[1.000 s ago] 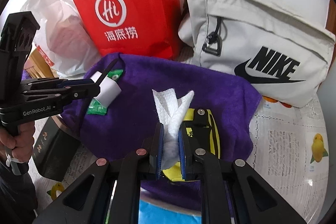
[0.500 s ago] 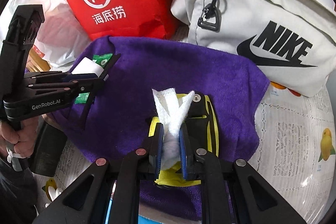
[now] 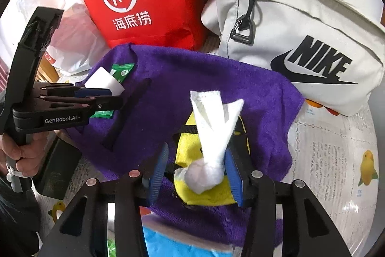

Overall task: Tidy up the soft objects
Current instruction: 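Carry the strap and tissue onto the purple towel and open both tools, then move both tools back toward the white gloves and clear plastic bag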

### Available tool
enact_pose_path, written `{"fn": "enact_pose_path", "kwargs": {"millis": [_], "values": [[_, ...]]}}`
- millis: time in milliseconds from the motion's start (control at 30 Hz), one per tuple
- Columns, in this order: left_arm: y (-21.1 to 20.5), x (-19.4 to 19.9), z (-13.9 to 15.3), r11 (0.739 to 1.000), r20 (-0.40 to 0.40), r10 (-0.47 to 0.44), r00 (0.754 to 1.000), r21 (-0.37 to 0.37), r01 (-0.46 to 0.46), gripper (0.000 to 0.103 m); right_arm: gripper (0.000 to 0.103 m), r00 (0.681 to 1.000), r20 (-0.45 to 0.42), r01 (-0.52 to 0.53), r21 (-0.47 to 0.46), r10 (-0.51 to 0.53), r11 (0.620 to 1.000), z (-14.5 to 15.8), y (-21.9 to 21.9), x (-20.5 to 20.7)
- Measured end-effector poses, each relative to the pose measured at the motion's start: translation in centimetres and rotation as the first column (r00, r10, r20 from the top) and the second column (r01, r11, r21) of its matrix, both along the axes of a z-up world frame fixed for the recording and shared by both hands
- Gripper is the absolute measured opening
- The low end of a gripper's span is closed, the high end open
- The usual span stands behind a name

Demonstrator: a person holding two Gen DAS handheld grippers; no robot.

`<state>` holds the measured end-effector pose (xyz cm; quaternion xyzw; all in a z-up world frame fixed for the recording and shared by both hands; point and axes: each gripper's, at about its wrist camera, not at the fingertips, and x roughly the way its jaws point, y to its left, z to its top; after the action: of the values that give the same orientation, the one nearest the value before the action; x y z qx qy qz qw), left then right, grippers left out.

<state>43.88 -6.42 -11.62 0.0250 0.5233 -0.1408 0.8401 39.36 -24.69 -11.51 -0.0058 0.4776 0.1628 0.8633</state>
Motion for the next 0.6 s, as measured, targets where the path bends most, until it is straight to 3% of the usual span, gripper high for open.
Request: {"fn": "enact_pose_path", "kwargs": {"millis": [367,600], "values": [[1.6,-6.9,4.6,0.999,0.084,0.018,0.996,-0.034,-0.015,0.049,0.047,0.997,0.074,0.023,0.036,-0.026,0.999,4.0,0.1,-6.4],[3.0,-14.4,6.3,0.998,0.18,0.019,0.983,-0.066,-0.007,0.05,0.048,0.996,0.082,0.034,0.036,-0.037,0.999,5.1,0.3,-12.4]]}}
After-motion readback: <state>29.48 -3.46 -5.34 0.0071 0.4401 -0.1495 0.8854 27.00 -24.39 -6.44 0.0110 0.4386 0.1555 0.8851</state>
